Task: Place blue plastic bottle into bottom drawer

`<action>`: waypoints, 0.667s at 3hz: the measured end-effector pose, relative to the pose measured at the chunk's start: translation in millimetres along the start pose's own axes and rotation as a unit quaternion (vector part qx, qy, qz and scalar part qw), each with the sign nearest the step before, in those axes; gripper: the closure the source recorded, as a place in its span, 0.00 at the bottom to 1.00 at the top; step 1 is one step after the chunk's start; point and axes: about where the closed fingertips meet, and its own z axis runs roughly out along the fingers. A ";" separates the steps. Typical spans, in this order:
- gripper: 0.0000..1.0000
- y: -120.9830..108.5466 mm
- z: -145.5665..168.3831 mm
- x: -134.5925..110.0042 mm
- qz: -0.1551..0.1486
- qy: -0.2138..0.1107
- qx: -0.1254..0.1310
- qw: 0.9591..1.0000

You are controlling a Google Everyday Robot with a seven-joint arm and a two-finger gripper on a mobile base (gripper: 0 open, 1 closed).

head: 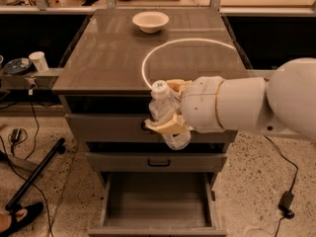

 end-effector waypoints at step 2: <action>1.00 23.7 10.8 22.9 0.014 0.012 -0.001 1.000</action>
Offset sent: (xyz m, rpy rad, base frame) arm -0.0120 -0.0096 -0.0475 0.0196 0.0741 -0.0339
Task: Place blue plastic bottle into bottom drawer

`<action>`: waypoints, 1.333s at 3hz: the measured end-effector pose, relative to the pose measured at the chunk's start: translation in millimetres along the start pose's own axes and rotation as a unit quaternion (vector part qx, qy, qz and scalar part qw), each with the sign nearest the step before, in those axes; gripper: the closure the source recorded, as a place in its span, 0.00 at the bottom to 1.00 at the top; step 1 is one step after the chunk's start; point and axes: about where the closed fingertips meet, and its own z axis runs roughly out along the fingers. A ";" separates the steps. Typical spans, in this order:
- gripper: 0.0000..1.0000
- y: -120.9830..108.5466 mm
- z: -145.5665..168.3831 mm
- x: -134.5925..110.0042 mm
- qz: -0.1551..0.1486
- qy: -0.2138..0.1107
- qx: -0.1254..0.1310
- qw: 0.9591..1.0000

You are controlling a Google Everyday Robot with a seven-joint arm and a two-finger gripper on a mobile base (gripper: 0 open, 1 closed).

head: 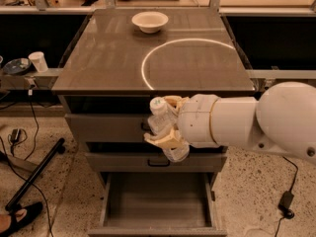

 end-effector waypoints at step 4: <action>1.00 101.5 69.1 134.3 0.065 0.024 0.032 0.997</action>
Offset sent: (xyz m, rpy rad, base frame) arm -0.0153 -0.0018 -0.1242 0.0420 0.0471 -0.0626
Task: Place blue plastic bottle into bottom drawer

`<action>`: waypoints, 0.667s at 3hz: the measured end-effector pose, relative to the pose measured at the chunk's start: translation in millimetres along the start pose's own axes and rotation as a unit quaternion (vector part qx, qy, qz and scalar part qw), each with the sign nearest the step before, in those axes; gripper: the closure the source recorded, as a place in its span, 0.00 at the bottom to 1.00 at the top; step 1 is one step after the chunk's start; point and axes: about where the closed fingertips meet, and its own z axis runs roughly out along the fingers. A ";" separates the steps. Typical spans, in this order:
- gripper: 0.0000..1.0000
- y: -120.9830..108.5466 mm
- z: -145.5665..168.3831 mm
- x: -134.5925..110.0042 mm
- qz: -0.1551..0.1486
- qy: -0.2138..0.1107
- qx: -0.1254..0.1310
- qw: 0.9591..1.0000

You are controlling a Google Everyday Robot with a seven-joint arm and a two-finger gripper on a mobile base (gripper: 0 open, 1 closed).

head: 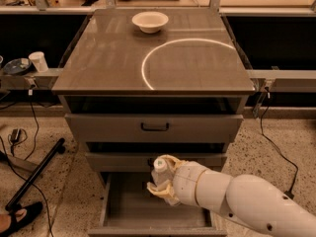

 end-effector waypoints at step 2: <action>1.00 -5.3 13.2 -0.4 -0.007 -0.008 0.006 1.000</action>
Offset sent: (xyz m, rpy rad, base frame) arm 0.0232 0.0117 -0.0083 0.0135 -0.0455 -0.0009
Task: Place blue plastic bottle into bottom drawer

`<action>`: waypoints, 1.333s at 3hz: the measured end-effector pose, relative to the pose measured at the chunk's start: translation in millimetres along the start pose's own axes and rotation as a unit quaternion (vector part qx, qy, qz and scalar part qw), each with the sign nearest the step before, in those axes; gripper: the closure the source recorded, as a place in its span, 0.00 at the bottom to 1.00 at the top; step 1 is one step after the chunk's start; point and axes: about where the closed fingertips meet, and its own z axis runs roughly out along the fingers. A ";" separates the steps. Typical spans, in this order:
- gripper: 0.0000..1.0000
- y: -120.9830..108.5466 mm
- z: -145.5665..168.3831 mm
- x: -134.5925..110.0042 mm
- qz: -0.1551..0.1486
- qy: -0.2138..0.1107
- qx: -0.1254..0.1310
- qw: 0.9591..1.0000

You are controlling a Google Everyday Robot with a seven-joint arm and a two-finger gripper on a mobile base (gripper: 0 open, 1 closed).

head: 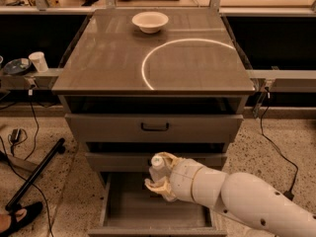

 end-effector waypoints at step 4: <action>1.00 -30.2 39.0 11.3 0.049 -0.058 0.036 0.996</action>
Offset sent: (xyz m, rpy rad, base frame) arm 0.0491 0.0128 -0.0043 -0.0440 -0.0641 -0.0531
